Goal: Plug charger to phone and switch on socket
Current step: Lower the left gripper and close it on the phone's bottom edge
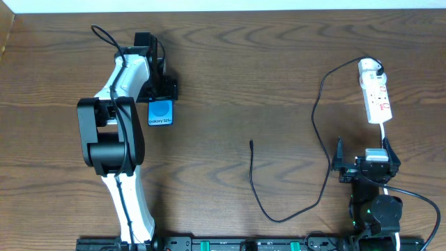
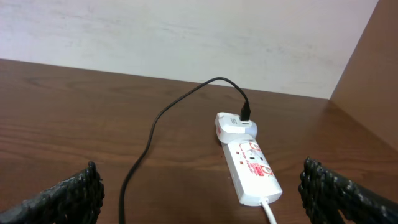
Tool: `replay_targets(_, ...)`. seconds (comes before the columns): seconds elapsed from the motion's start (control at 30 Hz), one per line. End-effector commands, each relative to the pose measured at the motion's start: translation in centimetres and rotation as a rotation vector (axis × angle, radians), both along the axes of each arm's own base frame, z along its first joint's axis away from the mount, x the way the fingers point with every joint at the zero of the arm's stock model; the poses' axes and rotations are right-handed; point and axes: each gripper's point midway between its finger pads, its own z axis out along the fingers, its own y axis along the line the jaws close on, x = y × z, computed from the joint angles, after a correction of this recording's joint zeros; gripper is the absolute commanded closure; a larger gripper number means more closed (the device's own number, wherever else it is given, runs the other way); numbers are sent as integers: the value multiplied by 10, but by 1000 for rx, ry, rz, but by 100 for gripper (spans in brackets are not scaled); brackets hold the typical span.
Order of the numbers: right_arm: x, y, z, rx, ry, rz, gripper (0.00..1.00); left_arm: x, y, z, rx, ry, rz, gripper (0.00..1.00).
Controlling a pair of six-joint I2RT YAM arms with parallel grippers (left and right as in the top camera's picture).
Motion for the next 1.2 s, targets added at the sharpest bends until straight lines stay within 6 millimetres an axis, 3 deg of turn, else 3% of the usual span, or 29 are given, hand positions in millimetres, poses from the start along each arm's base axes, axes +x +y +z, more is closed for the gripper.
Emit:
replay_targets(0.0, 0, -1, 0, -7, 0, -3, 1, -17, 5, -15, 21, 68, -4, 17)
replay_targets(0.87, 0, -1, 0, -7, 0, -3, 1, -17, 5, -15, 21, 69, -4, 27)
replay_targets(1.17, 0, -1, 0, -7, 1, -3, 1, -17, 5, -15, 21, 69, -4, 39)
